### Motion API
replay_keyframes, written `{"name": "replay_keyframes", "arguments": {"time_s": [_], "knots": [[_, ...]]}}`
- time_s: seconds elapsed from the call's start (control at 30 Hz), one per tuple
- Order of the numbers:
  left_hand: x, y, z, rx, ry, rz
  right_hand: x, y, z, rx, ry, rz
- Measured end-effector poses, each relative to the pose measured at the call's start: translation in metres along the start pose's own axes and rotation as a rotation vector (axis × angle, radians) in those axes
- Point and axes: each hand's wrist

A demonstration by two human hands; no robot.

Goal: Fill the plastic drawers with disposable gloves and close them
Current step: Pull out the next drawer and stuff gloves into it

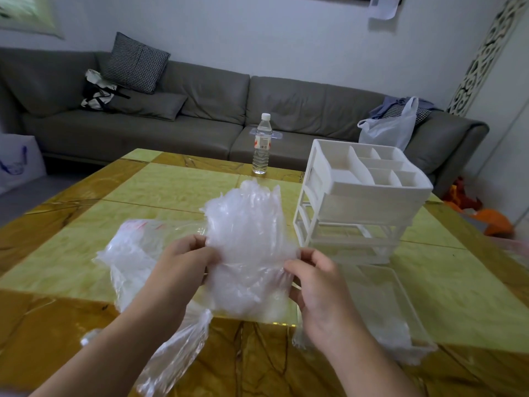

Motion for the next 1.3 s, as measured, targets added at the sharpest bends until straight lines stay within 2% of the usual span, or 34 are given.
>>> {"name": "replay_keyframes", "arguments": {"time_s": [0.1,0.2,0.43,0.67,0.77,0.83,0.87,0.97,1.07,1.17,1.3], "knots": [[0.000,-0.003,0.000,0.037,0.032,0.030,0.000,-0.003,-0.002,0.089,-0.110,0.077],[-0.007,-0.005,0.002,0.075,-0.024,0.086,-0.009,-0.003,0.002,0.055,-0.218,0.142],[-0.005,-0.005,-0.003,0.116,0.001,0.109,-0.007,-0.010,-0.001,0.050,-0.064,0.084],[-0.010,-0.003,0.000,0.365,0.212,0.219,-0.003,-0.019,-0.011,0.110,-0.026,0.066],[-0.021,0.000,0.000,0.542,0.243,0.434,0.003,-0.024,-0.021,0.156,-0.016,0.040],[-0.031,0.010,0.003,0.486,0.230,0.578,0.005,-0.027,-0.027,0.206,-0.038,0.004],[-0.034,0.014,0.005,0.402,0.181,0.550,0.006,-0.027,-0.027,0.235,-0.059,-0.013],[-0.040,0.022,0.010,0.167,-0.123,0.215,0.003,-0.026,-0.027,0.280,-0.152,-0.040],[-0.041,0.016,0.014,0.072,-0.355,-0.002,0.000,-0.023,-0.027,0.279,-0.205,-0.043],[-0.044,0.010,0.019,-0.011,-0.366,0.001,-0.004,-0.018,-0.024,0.188,-0.237,-0.055],[-0.044,0.006,0.021,-0.126,-0.256,0.062,-0.003,-0.012,-0.022,0.082,-0.191,-0.100]]}}
Point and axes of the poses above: each hand's wrist, its own x-axis towards the middle knuckle, its own z-axis out of the palm, y = z × x, and after that the axes turned 11 degrees about y, right-handed
